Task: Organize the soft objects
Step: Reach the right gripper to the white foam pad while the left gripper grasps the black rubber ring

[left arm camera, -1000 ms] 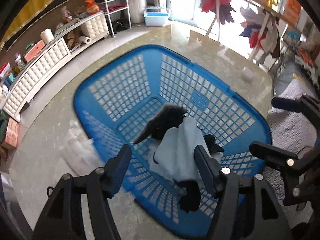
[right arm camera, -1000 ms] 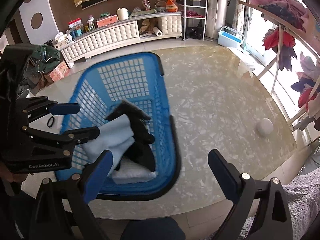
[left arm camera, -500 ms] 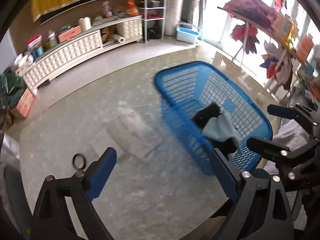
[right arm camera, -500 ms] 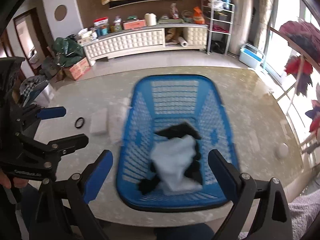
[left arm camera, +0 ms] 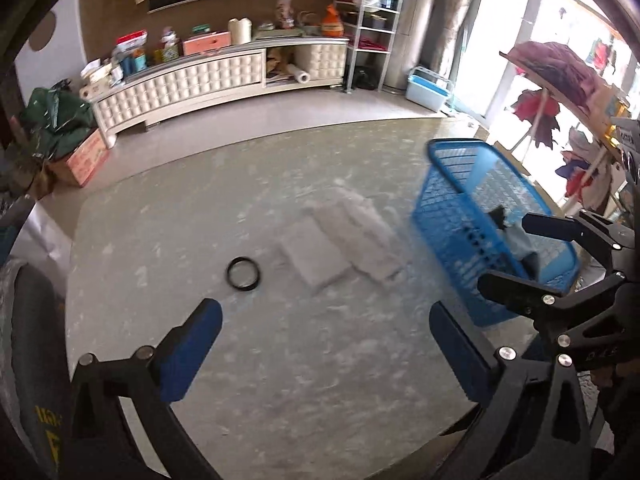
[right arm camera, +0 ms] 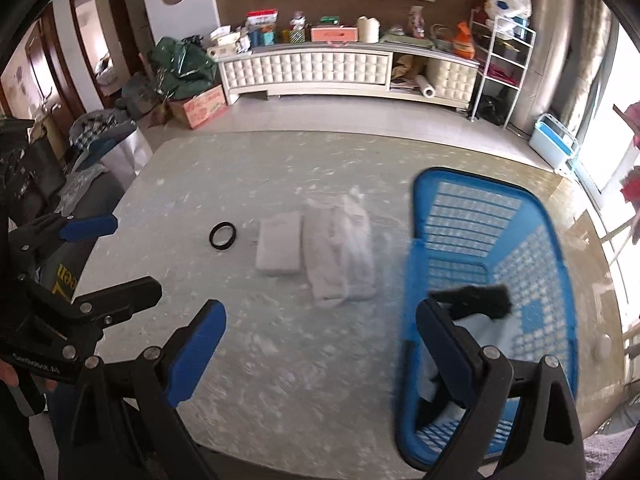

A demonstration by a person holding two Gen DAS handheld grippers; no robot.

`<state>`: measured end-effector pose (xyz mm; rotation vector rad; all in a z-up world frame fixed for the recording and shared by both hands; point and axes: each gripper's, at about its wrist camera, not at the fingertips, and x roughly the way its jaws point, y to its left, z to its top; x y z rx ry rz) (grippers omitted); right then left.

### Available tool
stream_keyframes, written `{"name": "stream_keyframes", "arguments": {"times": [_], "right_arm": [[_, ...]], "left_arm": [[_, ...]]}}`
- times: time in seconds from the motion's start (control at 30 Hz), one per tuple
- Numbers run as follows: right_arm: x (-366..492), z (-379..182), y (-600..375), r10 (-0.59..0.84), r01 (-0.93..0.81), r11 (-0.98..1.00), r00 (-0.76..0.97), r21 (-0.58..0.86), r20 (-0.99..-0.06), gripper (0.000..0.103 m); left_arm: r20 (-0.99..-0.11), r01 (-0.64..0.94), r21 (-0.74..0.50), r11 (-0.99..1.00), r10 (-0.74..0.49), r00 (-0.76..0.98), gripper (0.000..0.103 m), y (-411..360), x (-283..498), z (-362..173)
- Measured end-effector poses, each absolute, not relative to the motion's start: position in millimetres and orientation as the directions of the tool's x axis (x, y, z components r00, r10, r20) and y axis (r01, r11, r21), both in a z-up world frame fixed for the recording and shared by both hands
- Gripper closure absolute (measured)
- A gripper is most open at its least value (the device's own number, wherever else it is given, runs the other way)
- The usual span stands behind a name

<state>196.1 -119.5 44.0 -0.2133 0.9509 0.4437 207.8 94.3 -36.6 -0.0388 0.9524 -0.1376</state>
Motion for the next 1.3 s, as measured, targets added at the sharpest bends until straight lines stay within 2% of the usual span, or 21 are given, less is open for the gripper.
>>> {"name": "stream_keyframes", "arguments": {"times": [0.3, 0.43, 0.63, 1.07, 1.3], "right_arm": [[225, 1, -75, 0.220, -0.470, 0.882, 0.445, -0.017, -0.868, 0.007], [238, -17, -63, 0.191, -0.465, 0.885, 0.427, -0.034, -0.884, 0.008], [258, -38, -50, 0.174, -0.462, 0.886, 0.399, -0.034, -0.900, 0.013], [283, -71, -22, 0.180, -0.484, 0.875, 0.332, -0.003, -0.926, 0.016], [286, -93, -13, 0.165, -0.494, 0.870, 0.289, 0.001, -0.943, 0.024]], "left_arm": [[-0.842, 0.038, -0.109, 0.993, -0.113, 0.528, 0.000, 137, 221, -73], [-0.870, 0.054, -0.054, 0.997, -0.073, 0.488, 0.000, 148, 233, -94], [-0.882, 0.084, -0.059, 0.995, -0.091, 0.463, 0.000, 161, 251, -115], [-0.897, 0.101, -0.074, 0.992, -0.111, 0.427, 0.000, 179, 298, -156], [-0.903, 0.092, -0.087, 0.992, -0.117, 0.413, 0.000, 191, 309, -174]]}}
